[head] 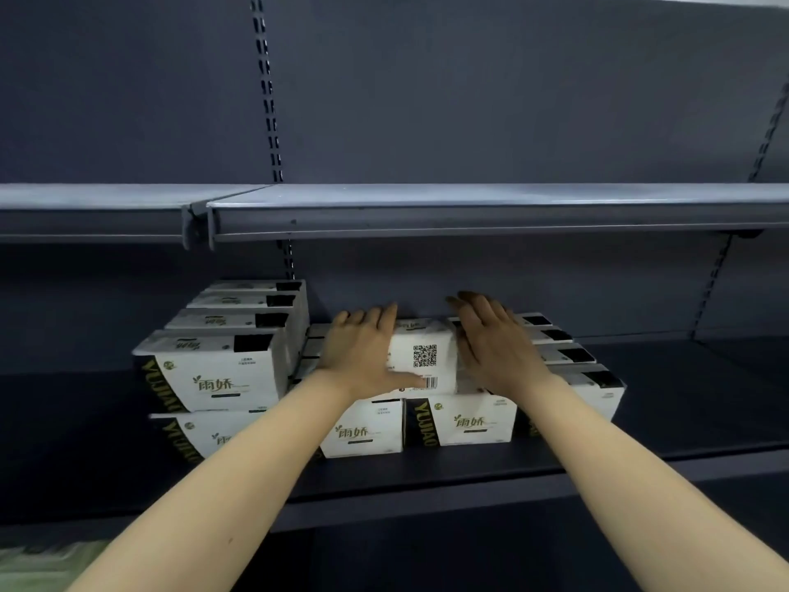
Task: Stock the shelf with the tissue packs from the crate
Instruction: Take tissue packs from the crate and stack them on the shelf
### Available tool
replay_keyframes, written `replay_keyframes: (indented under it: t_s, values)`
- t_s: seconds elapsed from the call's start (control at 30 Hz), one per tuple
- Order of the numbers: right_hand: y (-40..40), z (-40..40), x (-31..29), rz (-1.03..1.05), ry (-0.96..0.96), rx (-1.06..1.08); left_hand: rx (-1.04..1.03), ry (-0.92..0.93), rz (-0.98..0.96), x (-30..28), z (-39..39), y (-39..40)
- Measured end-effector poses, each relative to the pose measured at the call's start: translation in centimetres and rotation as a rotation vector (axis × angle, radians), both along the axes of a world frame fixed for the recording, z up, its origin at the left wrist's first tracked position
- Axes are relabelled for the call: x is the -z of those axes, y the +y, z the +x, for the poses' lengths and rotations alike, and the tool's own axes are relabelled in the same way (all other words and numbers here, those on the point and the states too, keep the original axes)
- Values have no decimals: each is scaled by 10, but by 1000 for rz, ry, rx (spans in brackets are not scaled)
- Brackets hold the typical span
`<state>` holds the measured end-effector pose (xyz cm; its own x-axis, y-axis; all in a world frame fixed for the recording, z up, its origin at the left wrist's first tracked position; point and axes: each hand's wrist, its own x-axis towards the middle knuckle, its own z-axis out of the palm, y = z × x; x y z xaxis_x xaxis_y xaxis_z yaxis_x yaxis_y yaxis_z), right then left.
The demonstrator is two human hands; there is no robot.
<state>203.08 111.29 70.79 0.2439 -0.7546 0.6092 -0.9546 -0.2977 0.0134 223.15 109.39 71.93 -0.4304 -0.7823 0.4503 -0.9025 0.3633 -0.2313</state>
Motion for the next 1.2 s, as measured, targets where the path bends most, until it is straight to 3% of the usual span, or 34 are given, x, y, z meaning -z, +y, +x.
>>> replay_keyframes:
  t_s: [0.13, 0.27, 0.47, 0.63, 0.9, 1.03, 1.2]
  values:
    - [5, 6, -8, 110, 8, -144, 22, -9, 116, -5, 10, 0]
    - [6, 13, -4, 206, 87, -128, 73, -28, 189, -13, 9, 0]
    - [1, 14, -9, 142, 152, -55, 149, -59, 20, -20, 5, 3]
    - [-5, 18, -2, -75, 152, 4, 133, -24, -69, -10, 3, 2]
    - [-3, 18, 26, -73, 136, 15, 212, 20, -161, 27, 8, 0]
    - [5, 2, 33, -104, 199, -75, 287, 2, -62, 16, 12, 13]
    - [9, -4, 26, 26, 129, -96, 158, -33, 170, 0, 18, 9]
